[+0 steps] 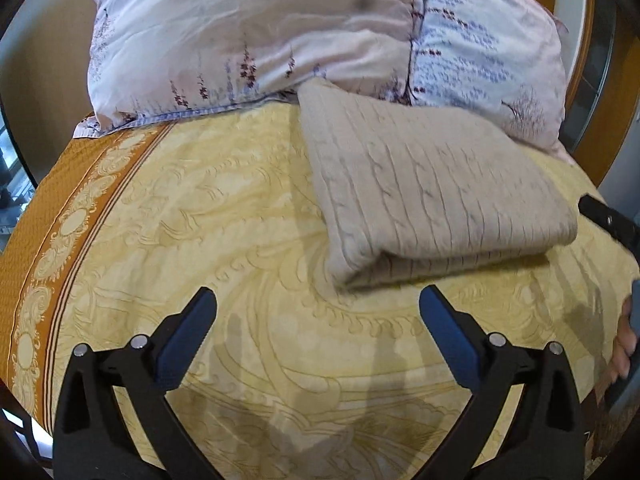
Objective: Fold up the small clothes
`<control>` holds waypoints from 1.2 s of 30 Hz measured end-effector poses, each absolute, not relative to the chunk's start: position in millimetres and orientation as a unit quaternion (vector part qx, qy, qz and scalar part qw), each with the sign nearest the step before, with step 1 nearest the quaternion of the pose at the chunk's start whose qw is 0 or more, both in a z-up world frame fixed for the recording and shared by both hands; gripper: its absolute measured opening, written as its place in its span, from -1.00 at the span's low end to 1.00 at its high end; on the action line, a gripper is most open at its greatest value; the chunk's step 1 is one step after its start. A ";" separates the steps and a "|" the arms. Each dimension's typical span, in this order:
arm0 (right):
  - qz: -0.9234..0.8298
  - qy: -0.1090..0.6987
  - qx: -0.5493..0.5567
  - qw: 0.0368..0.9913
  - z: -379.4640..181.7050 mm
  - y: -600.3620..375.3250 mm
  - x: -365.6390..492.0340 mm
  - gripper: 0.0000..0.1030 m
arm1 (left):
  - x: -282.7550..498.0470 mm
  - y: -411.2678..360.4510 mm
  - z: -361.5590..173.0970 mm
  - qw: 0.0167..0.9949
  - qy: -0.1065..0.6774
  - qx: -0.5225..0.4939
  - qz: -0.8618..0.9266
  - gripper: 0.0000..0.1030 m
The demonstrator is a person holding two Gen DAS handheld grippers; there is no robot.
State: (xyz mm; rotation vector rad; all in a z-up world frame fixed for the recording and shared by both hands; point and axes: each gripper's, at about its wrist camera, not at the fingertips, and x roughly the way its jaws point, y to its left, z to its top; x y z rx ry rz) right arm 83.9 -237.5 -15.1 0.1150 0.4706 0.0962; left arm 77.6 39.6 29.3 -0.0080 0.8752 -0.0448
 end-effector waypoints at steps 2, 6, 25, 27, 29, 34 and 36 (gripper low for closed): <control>0.059 0.245 0.051 0.966 -20.3 -229.3 78.4 0.97 | 77.2 35.0 27.0 0.905 0.424 0.003 -0.020 0.96; 0.068 0.280 0.047 0.956 -32.3 -212.0 77.7 0.97 | 80.5 27.0 23.2 0.899 0.436 0.019 -0.013 0.96; 0.044 0.335 0.010 0.941 -52.4 -177.4 86.1 0.97 | 93.5 23.7 15.0 0.882 0.470 0.024 -0.008 0.97; 0.038 0.338 0.004 0.940 -53.0 -175.5 86.9 0.97 | 94.1 23.3 14.7 0.882 0.471 0.025 -0.009 0.97; 0.032 0.342 -0.009 0.939 -53.8 -172.2 87.9 0.97 | 93.2 23.5 14.7 0.882 0.471 0.024 -0.010 0.97; 0.027 0.343 -0.011 0.939 -54.7 -170.7 87.5 0.97 | 92.7 22.9 13.9 0.881 0.472 0.023 -0.010 0.97; 0.027 0.342 -0.011 0.939 -54.9 -170.7 87.3 0.97 | 92.8 23.0 14.0 0.881 0.472 0.023 -0.010 0.97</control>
